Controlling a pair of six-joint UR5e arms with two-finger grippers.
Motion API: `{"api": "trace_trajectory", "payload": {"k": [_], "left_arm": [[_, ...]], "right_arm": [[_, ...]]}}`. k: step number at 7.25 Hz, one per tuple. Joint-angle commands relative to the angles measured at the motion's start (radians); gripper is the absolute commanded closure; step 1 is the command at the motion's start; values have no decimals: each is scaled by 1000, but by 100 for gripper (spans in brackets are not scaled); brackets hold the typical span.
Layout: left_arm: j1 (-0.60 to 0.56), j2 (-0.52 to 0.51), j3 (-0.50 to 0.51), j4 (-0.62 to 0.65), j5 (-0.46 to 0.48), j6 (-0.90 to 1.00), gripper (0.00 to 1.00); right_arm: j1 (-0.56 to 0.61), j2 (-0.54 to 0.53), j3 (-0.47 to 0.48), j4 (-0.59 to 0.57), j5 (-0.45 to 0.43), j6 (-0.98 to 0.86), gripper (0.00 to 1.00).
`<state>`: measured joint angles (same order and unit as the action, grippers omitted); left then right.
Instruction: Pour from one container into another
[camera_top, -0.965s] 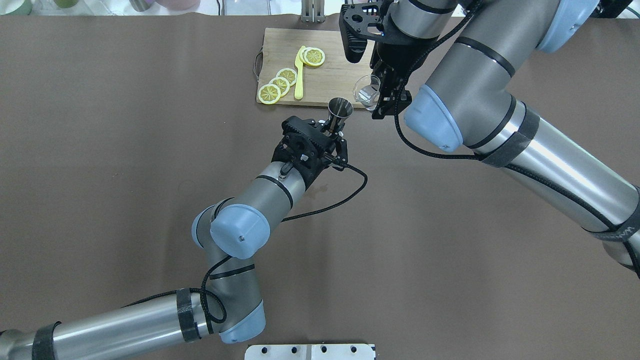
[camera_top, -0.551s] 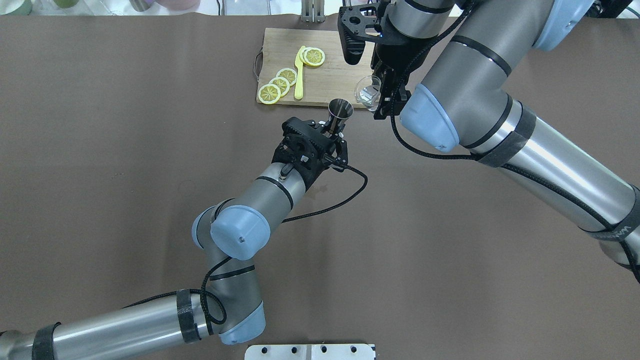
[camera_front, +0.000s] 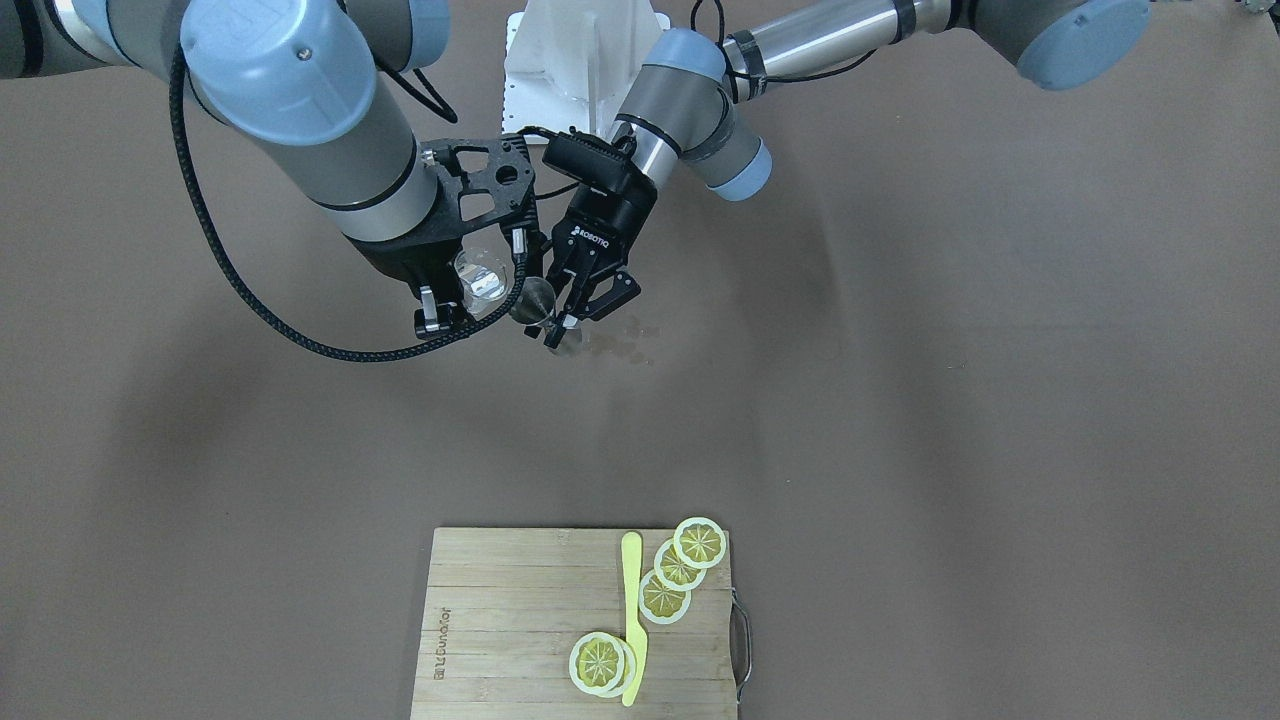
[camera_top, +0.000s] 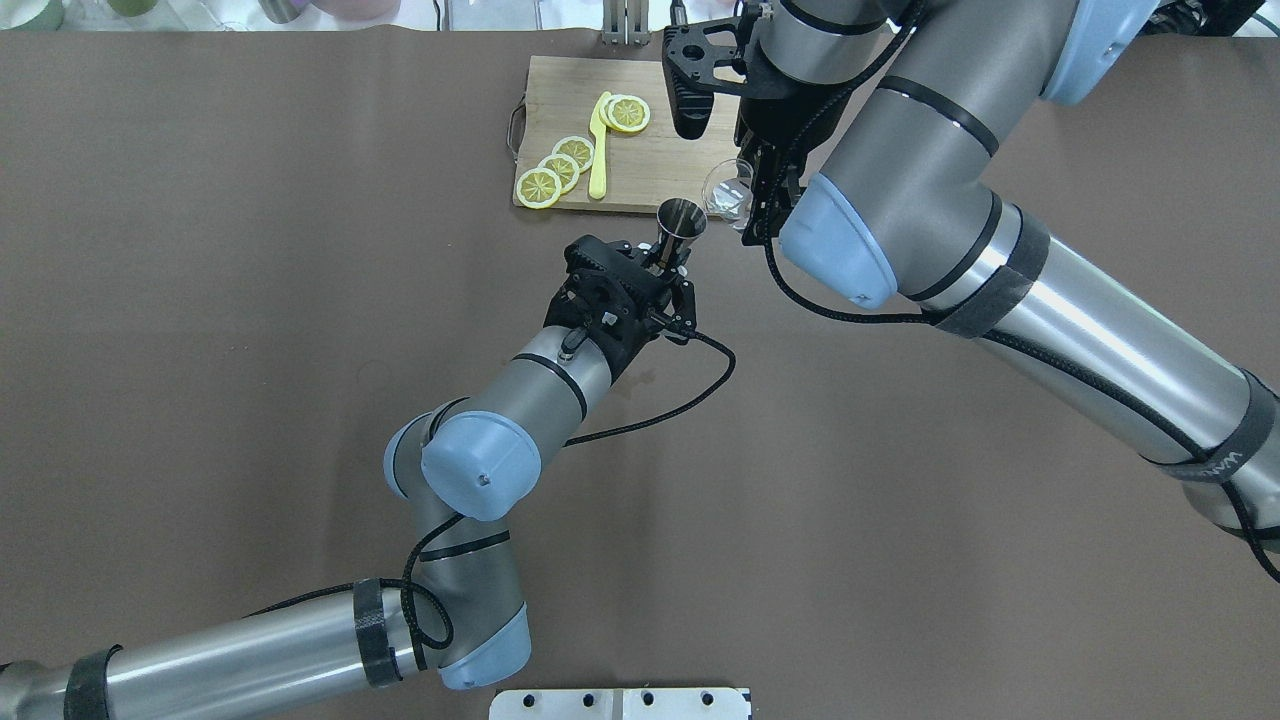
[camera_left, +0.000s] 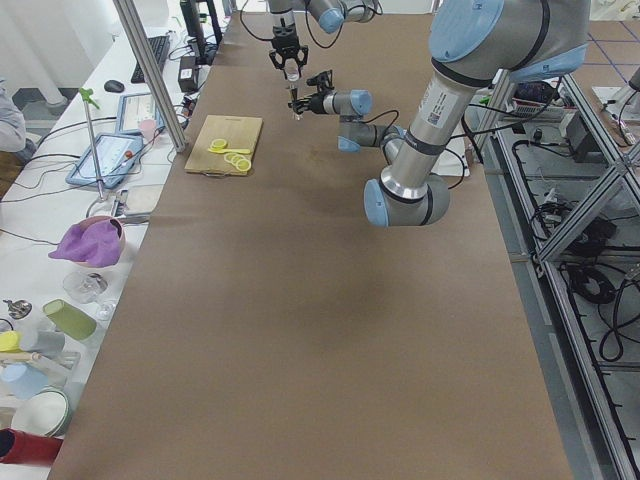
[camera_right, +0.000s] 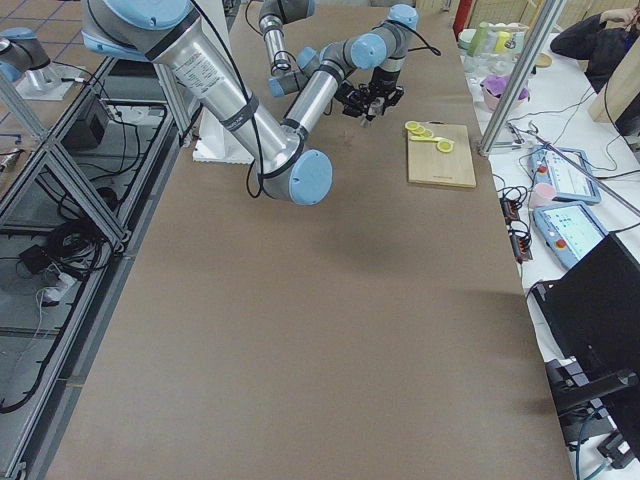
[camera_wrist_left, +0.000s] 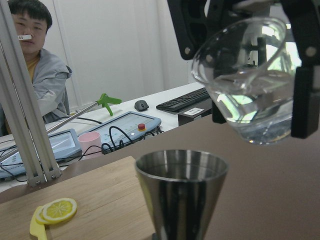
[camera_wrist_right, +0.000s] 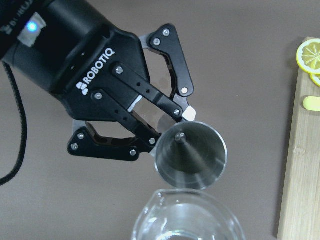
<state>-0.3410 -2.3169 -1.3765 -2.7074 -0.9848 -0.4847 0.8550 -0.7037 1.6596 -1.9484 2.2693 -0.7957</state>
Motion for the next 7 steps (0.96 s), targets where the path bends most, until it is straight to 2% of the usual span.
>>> {"api": "trace_trajectory", "payload": {"k": [1, 7], "left_arm": [[0, -1, -1, 0, 0, 0, 100], [0, 1, 2, -15, -2, 0, 100]], "right_arm": [[-10, 21, -23, -15, -14, 0, 100], [-13, 49, -44, -92, -40, -48, 100]]}}
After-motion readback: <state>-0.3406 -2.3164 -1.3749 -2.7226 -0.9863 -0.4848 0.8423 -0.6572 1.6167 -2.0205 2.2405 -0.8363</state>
